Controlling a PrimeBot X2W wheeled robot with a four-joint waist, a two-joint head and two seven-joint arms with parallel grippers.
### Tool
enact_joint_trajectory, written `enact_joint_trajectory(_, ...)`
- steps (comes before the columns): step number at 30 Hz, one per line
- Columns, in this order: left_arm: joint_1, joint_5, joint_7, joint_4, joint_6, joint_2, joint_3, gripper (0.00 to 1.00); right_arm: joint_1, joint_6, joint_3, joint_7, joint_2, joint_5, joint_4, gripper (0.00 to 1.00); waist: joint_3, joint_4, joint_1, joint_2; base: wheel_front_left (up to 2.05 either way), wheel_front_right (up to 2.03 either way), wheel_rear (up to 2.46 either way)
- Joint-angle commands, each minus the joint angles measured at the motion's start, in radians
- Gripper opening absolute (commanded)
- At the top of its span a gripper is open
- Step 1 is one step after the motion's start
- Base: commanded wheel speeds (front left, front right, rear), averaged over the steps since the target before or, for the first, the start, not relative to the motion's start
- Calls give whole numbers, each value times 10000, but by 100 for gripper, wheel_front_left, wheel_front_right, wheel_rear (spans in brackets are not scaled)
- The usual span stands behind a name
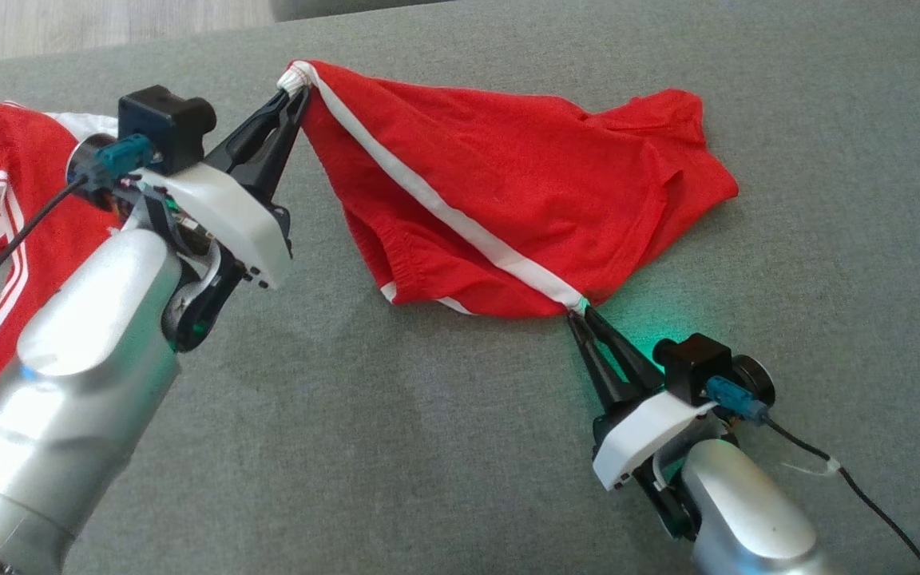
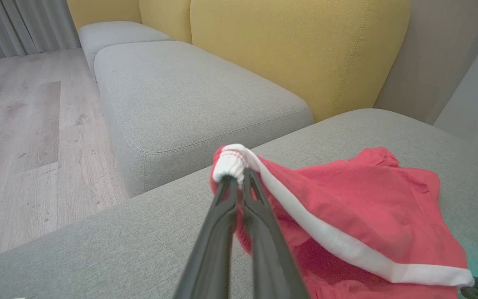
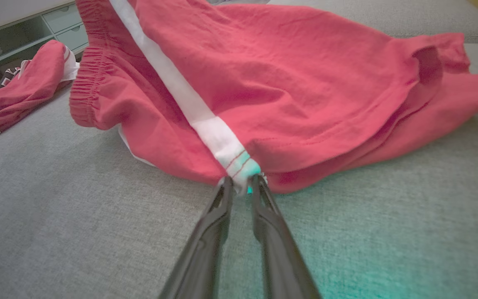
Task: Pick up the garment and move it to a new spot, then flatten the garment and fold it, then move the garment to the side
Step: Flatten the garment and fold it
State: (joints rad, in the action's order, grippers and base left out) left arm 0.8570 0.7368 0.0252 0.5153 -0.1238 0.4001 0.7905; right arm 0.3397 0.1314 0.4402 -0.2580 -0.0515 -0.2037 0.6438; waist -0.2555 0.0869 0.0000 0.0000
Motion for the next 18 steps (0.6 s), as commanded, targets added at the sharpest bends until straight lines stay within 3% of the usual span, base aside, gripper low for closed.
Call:
enact_joint_trajectory(1,585,76,-84,-180,-33,379,-335,0,162,-7,126,-38,13,-48,-231,10,8,-7,0,0,0,0,0)
enact_joint_trajectory(2,584,89,-85,-176,-34,392,-329,0,165,-7,102,-38,13,-45,-223,0,16,-14,0,0,0,0,0)
enact_joint_trajectory(9,526,154,-178,-201,-19,507,-343,0,209,-7,-346,-38,13,165,-318,0,147,36,0,0,0,0,0)
enact_joint_trajectory(18,478,-123,-755,-1050,-29,1111,-325,0,503,-7,-2968,-38,13,1130,-2965,0,698,480,0,0,0,0,0)
